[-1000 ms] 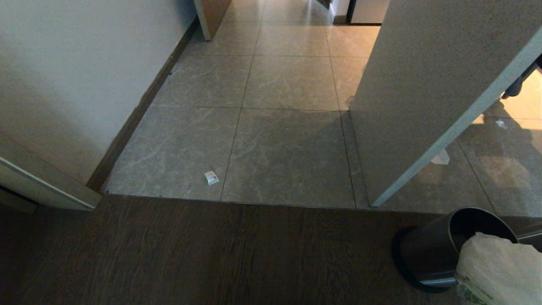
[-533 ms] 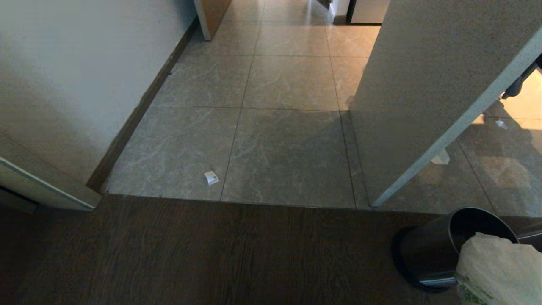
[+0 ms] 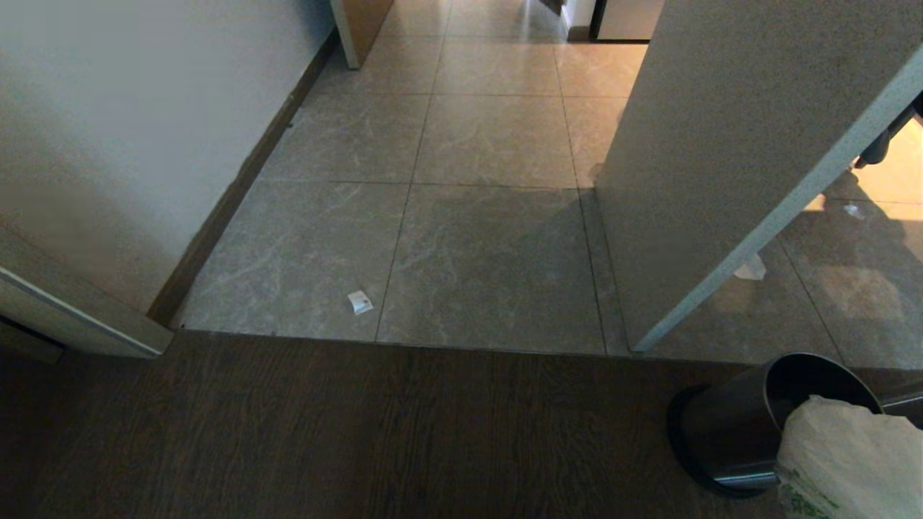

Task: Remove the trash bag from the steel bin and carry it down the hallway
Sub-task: Put the trash bag at the door

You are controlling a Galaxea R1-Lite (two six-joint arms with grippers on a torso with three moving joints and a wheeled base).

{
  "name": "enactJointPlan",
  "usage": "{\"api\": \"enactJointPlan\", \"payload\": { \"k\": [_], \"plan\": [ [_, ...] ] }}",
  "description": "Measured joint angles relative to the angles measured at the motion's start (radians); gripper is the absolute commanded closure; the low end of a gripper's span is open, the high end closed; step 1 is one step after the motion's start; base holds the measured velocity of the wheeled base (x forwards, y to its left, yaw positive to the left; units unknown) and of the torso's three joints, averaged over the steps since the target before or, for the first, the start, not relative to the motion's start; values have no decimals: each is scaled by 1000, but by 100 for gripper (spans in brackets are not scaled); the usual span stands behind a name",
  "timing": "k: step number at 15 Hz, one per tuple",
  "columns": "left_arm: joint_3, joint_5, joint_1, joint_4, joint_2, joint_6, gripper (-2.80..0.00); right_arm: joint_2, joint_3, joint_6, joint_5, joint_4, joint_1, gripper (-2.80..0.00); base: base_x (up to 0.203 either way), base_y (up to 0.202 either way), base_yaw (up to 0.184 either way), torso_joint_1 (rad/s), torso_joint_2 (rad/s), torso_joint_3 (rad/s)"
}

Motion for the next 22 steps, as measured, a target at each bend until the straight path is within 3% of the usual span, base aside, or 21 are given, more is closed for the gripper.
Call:
{"api": "enactJointPlan", "payload": {
  "k": [22],
  "plan": [
    [0, 0, 0, 0, 0, 0, 0, 1, 0, 0, 0, 0, 0, 0, 0, 0, 0, 2, 2, 195]
  ]
}}
